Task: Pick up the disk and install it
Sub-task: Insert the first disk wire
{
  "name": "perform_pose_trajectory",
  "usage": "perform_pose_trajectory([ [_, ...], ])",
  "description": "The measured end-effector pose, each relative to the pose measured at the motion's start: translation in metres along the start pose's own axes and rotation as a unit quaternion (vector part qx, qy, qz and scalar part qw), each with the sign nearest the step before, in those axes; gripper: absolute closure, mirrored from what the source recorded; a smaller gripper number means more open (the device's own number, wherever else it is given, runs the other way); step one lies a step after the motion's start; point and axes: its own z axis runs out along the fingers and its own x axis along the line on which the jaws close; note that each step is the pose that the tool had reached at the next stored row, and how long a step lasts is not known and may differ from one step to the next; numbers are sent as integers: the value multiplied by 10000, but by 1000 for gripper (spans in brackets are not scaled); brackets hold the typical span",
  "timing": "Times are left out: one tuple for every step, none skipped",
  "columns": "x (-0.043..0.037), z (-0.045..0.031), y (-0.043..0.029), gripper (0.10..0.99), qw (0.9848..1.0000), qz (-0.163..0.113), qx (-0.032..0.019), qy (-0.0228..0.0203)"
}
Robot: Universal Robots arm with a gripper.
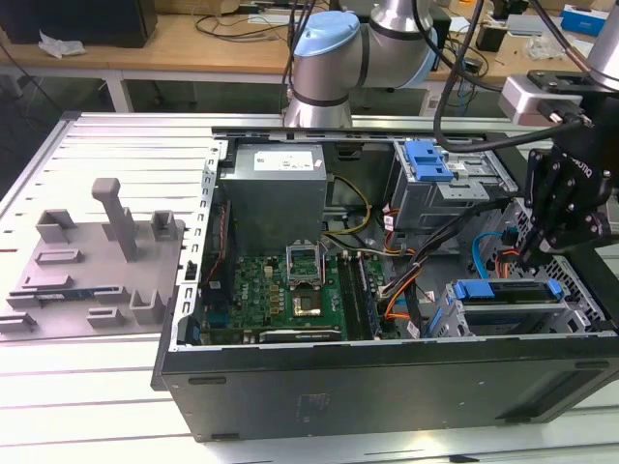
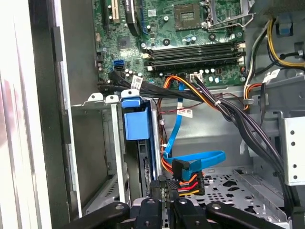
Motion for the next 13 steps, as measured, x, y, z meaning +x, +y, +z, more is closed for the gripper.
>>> perform_pose_trajectory([
  [0, 0, -1, 922, 10000, -45, 4, 1],
  [0, 2, -1, 922, 9999, -120, 11, 6],
  [0, 3, -2, 922, 9999, -148, 14, 12],
  [0, 3, -1, 922, 9999, -160, 15, 20],
  [1, 3, 0, 922, 9999, -165, 6, 41],
  [0, 2, -3, 922, 9998, -172, -42, 81],
  [-1, 1, -13, 922, 9996, -182, -144, 158],
  [-8, 2, -32, 922, 9995, -189, -179, 194],
  [-17, 2, -50, 922, 9994, -196, -182, 201],
  [-25, 1, -60, 922, 9994, -200, -183, 208],
  [-35, 1, -67, 922, 9994, -203, -183, 217],
  [-56, -2, -68, 922, 9993, -204, -183, 244],
  [-65, -1, -67, 922, 9993, -205, -181, 267],
])
